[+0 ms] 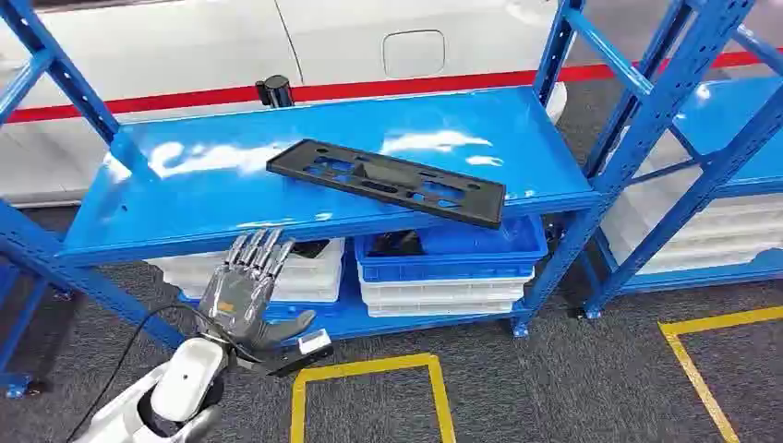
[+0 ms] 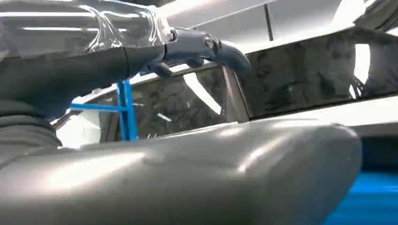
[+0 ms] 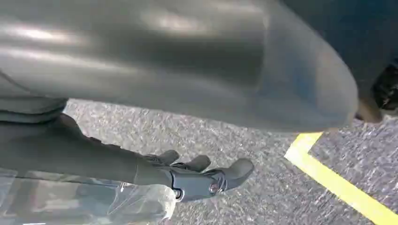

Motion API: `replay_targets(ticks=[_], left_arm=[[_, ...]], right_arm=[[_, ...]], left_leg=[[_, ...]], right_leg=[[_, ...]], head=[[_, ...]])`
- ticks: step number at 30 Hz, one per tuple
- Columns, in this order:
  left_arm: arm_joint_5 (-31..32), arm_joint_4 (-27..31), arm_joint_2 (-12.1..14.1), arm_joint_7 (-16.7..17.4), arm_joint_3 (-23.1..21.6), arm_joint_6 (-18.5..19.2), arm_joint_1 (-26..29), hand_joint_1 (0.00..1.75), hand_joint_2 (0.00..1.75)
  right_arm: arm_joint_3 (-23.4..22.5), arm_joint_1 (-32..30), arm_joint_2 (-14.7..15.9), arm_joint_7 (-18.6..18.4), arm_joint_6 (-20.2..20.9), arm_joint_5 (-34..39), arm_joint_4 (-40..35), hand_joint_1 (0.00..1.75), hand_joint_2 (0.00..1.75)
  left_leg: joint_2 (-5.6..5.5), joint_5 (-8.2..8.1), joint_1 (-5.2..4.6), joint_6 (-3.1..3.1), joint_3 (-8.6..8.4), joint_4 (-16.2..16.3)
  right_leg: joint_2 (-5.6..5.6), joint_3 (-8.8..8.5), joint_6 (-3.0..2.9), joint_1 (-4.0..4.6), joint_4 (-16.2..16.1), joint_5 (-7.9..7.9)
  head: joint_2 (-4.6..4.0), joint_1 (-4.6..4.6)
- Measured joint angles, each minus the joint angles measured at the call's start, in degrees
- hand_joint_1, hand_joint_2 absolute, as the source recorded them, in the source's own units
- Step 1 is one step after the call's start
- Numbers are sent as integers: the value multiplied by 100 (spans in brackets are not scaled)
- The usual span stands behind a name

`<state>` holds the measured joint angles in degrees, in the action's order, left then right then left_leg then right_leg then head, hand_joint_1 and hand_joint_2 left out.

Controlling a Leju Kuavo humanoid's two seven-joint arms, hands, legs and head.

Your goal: Take the parts from the cabinet and place them on the table.

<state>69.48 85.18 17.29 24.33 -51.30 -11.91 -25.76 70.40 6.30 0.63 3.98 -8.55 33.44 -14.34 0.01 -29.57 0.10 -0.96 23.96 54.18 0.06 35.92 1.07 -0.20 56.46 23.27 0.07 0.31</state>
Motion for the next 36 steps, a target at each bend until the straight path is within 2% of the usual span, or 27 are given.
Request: replay_targets(ticks=[2, 4, 6, 7, 8, 9, 10, 11, 12, 13, 14, 15, 16, 17, 18, 20, 21, 22, 23, 24, 26, 27, 28, 29, 31, 33, 36], left_arm=[[5, 11, -2, 0, 0, -5, -19, 0, 0], [2, 13, 0, 2, 0, -9, -35, 0, 0], [2, 13, 0, 2, -2, -9, 7, 0, 0], [2, 13, 0, 0, -2, -9, 23, 0, 0], [2, 13, 0, 2, -4, -9, 24, 0, 0], [2, 13, 0, 2, -2, -9, 20, 0, 0], [2, 13, 0, 2, -4, -9, 21, 0, 0], [2, 13, 0, 2, -4, -7, 21, 0, 0], [2, 13, 2, 2, -11, 0, 34, 0, 0], [2, 13, 2, -2, -28, 11, 32, 0, 0], [7, 13, 2, -2, -31, 11, 21, 0, 0], [18, 13, 2, -7, -39, 11, 9, 0, 0], [22, 13, 0, -7, -48, 22, -16, 0, 0], [22, 15, -11, -22, -52, 37, -22, 0, 0], [20, 15, -11, -35, -55, 68, -29, 0, 0], [7, 15, -13, -83, -74, 166, -44, 0, 0], [-24, 15, -15, -96, -92, 225, -47, 0, 0], [-68, 15, -20, -96, -103, 284, -45, 0, 0], [-118, 15, -20, -98, -122, 341, -46, 0, 0], [-144, 15, -24, -98, -135, 376, -46, 0, 0], [-192, 15, -39, -98, -162, 424, -60, 0, 0], [-192, 13, -39, -98, -171, 441, -68, 0, 0], [-190, 13, -42, -101, -188, 463, -82, 0, 0], [-192, 13, -42, -103, -210, 481, -103, 0, 0], [-225, 11, -42, -109, -232, 489, -114, 0, 0], [-421, 13, -44, -155, -232, 465, -142, 0, 0], [-1324, 11, -46, -438, -229, 402, -121, 0, 0]], right_arm=[[0, 5, 0, 7, -4, -2, 0, 0, 0], [0, 28, -4, 7, -2, -2, 0, 0, 0], [0, 10, -6, 4, -2, -2, 0, 0, 0], [0, -3, -4, 2, -4, -2, 0, 0, 0], [0, -10, -4, 2, -2, -2, 0, 0, 0], [0, -10, -4, 2, -2, -2, 0, 0, 0], [0, -8, -6, 4, -2, -2, 0, 0, 0], [0, -10, -15, 4, -2, -2, 0, 0, 0], [0, -5, -30, 0, 0, -2, 0, 0, 0], [0, -4, -35, 0, 0, 0, 0, 0, 0], [-2, 4, -33, 2, 0, 0, 0, 0, 0], [0, 0, -28, 2, 0, -7, 0, 0, 0], [0, 4, -28, 4, 0, -2, 0, 0, 0], [0, 8, -26, 4, 0, -4, 0, 0, 0], [0, 28, -26, 5, 0, -4, 0, 0, 0], [0, 37, -26, 7, 0, -17, 0, 0, 0], [0, 29, -26, 7, 0, -22, 0, 0, 0], [0, 16, -26, 7, 7, -22, 0, 0, 0], [0, 6, -24, 7, 13, -22, 0, 0, 0], [0, 6, -22, 7, 13, -22, 0, 0, 0], [0, 9, -13, 7, 15, -31, 0, 0, 0], [0, 5, -13, 7, 15, -37, 0, 0, 0], [0, 8, -13, 7, 18, -37, 0, 0, 0], [0, 2, -15, 7, 18, -37, 0, 0, 0], [0, -6, -11, 7, 18, -37, 2, 0, 0], [0, 12, -15, 9, 13, -39, 2, 0, 0], [0, 21, -20, 26, 15, -39, 0, 0, 0]], left_leg=[[6, -50, 34, 33, 82, 279], [4, -204, 38, 81, 667, 1165], [4, -614, 38, 93, 1223, 1805], [4, -752, 38, 86, 1400, 1860], [3, -715, 37, 82, 1456, 1692], [3, -517, 30, 61, 1433, 1368], [2, -132, 7, 15, 1358, 914], [4, 376, -22, -67, 1291, 474], [-29, 725, -80, -106, 1284, 266], [-63, 514, -78, -126, 1249, 281], [-47, 553, -93, -122, 1167, 255], [-52, 613, -71, -149, 1149, 200], [-54, 691, -52, -176, 1005, 191], [-24, 679, -26, -197, 936, 182], [-12, 640, -23, -225, 894, 183], [5, 619, -20, -261, 864, 189], [0, 588, -18, -266, 854, 189], [-12, 555, -13, -267, 833, 189], [-30, 514, -7, -256, 794, 190], [-34, 477, -2, -246, 752, 190], [-38, 385, 7, -205, 643, 190], [-39, 349, -3, -170, 613, 199], [-45, 340, -13, -149, 630, 196], [-42, 320, -20, -119, 644, 187], [-46, 326, -33, -84, 611, 228], [-29, 209, -10, -13, 764, 516], [-29, -327, 26, 68, 1515, 1815]], right_leg=[[12, -154, -95, -32, -15, 56], [26, -232, -133, -31, -14, 134], [47, -329, -138, -29, -14, 237], [60, -408, -137, -28, -14, 299], [73, -496, -132, -25, -14, 362], [83, -587, -126, -19, -15, 424], [86, -688, -117, -9, -20, 492], [86, -735, -108, -15, -37, 554], [113, -810, -80, 16, -13, 604], [165, -832, -37, 2, -31, 684], [154, -893, -7, -3, -75, 721], [151, -923, 23, 8, 53, 641], [151, -953, 53, 20, 115, 650], [119, -891, 77, 4, 338, 678], [92, -716, 92, 14, 647, 731], [88, -218, 120, 0, 1359, 1104], [87, 8, 153, -3, 1618, 1316], [87, 170, 166, -8, 1720, 1434], [86, 218, 166, -12, 1568, 1347], [85, 162, 161, -16, 1267, 1109], [82, -109, 150, -26, 294, 291], [69, -122, 129, -10, 105, 120], [56, -121, 106, 6, 100, 356], [60, -127, 55, 10, 83, 119], [57, -149, 7, -10, 75, 127], [57, -199, -35, -48, 45, 136], [60, -204, -84, -49, 45, 178]], head=[[0, -4], [0, -20], [0, -22], [0, -22], [0, -22], [0, -22], [0, -22], [0, -22], [0, -20], [0, -22], [0, -22], [0, -17], [0, -18], [0, -15], [0, -11], [0, -9], [0, 0], [0, 0], [0, 2], [0, 2], [0, 2], [0, 2], [0, 7], [0, 11], [0, 6], [0, -5], [0, -11]])
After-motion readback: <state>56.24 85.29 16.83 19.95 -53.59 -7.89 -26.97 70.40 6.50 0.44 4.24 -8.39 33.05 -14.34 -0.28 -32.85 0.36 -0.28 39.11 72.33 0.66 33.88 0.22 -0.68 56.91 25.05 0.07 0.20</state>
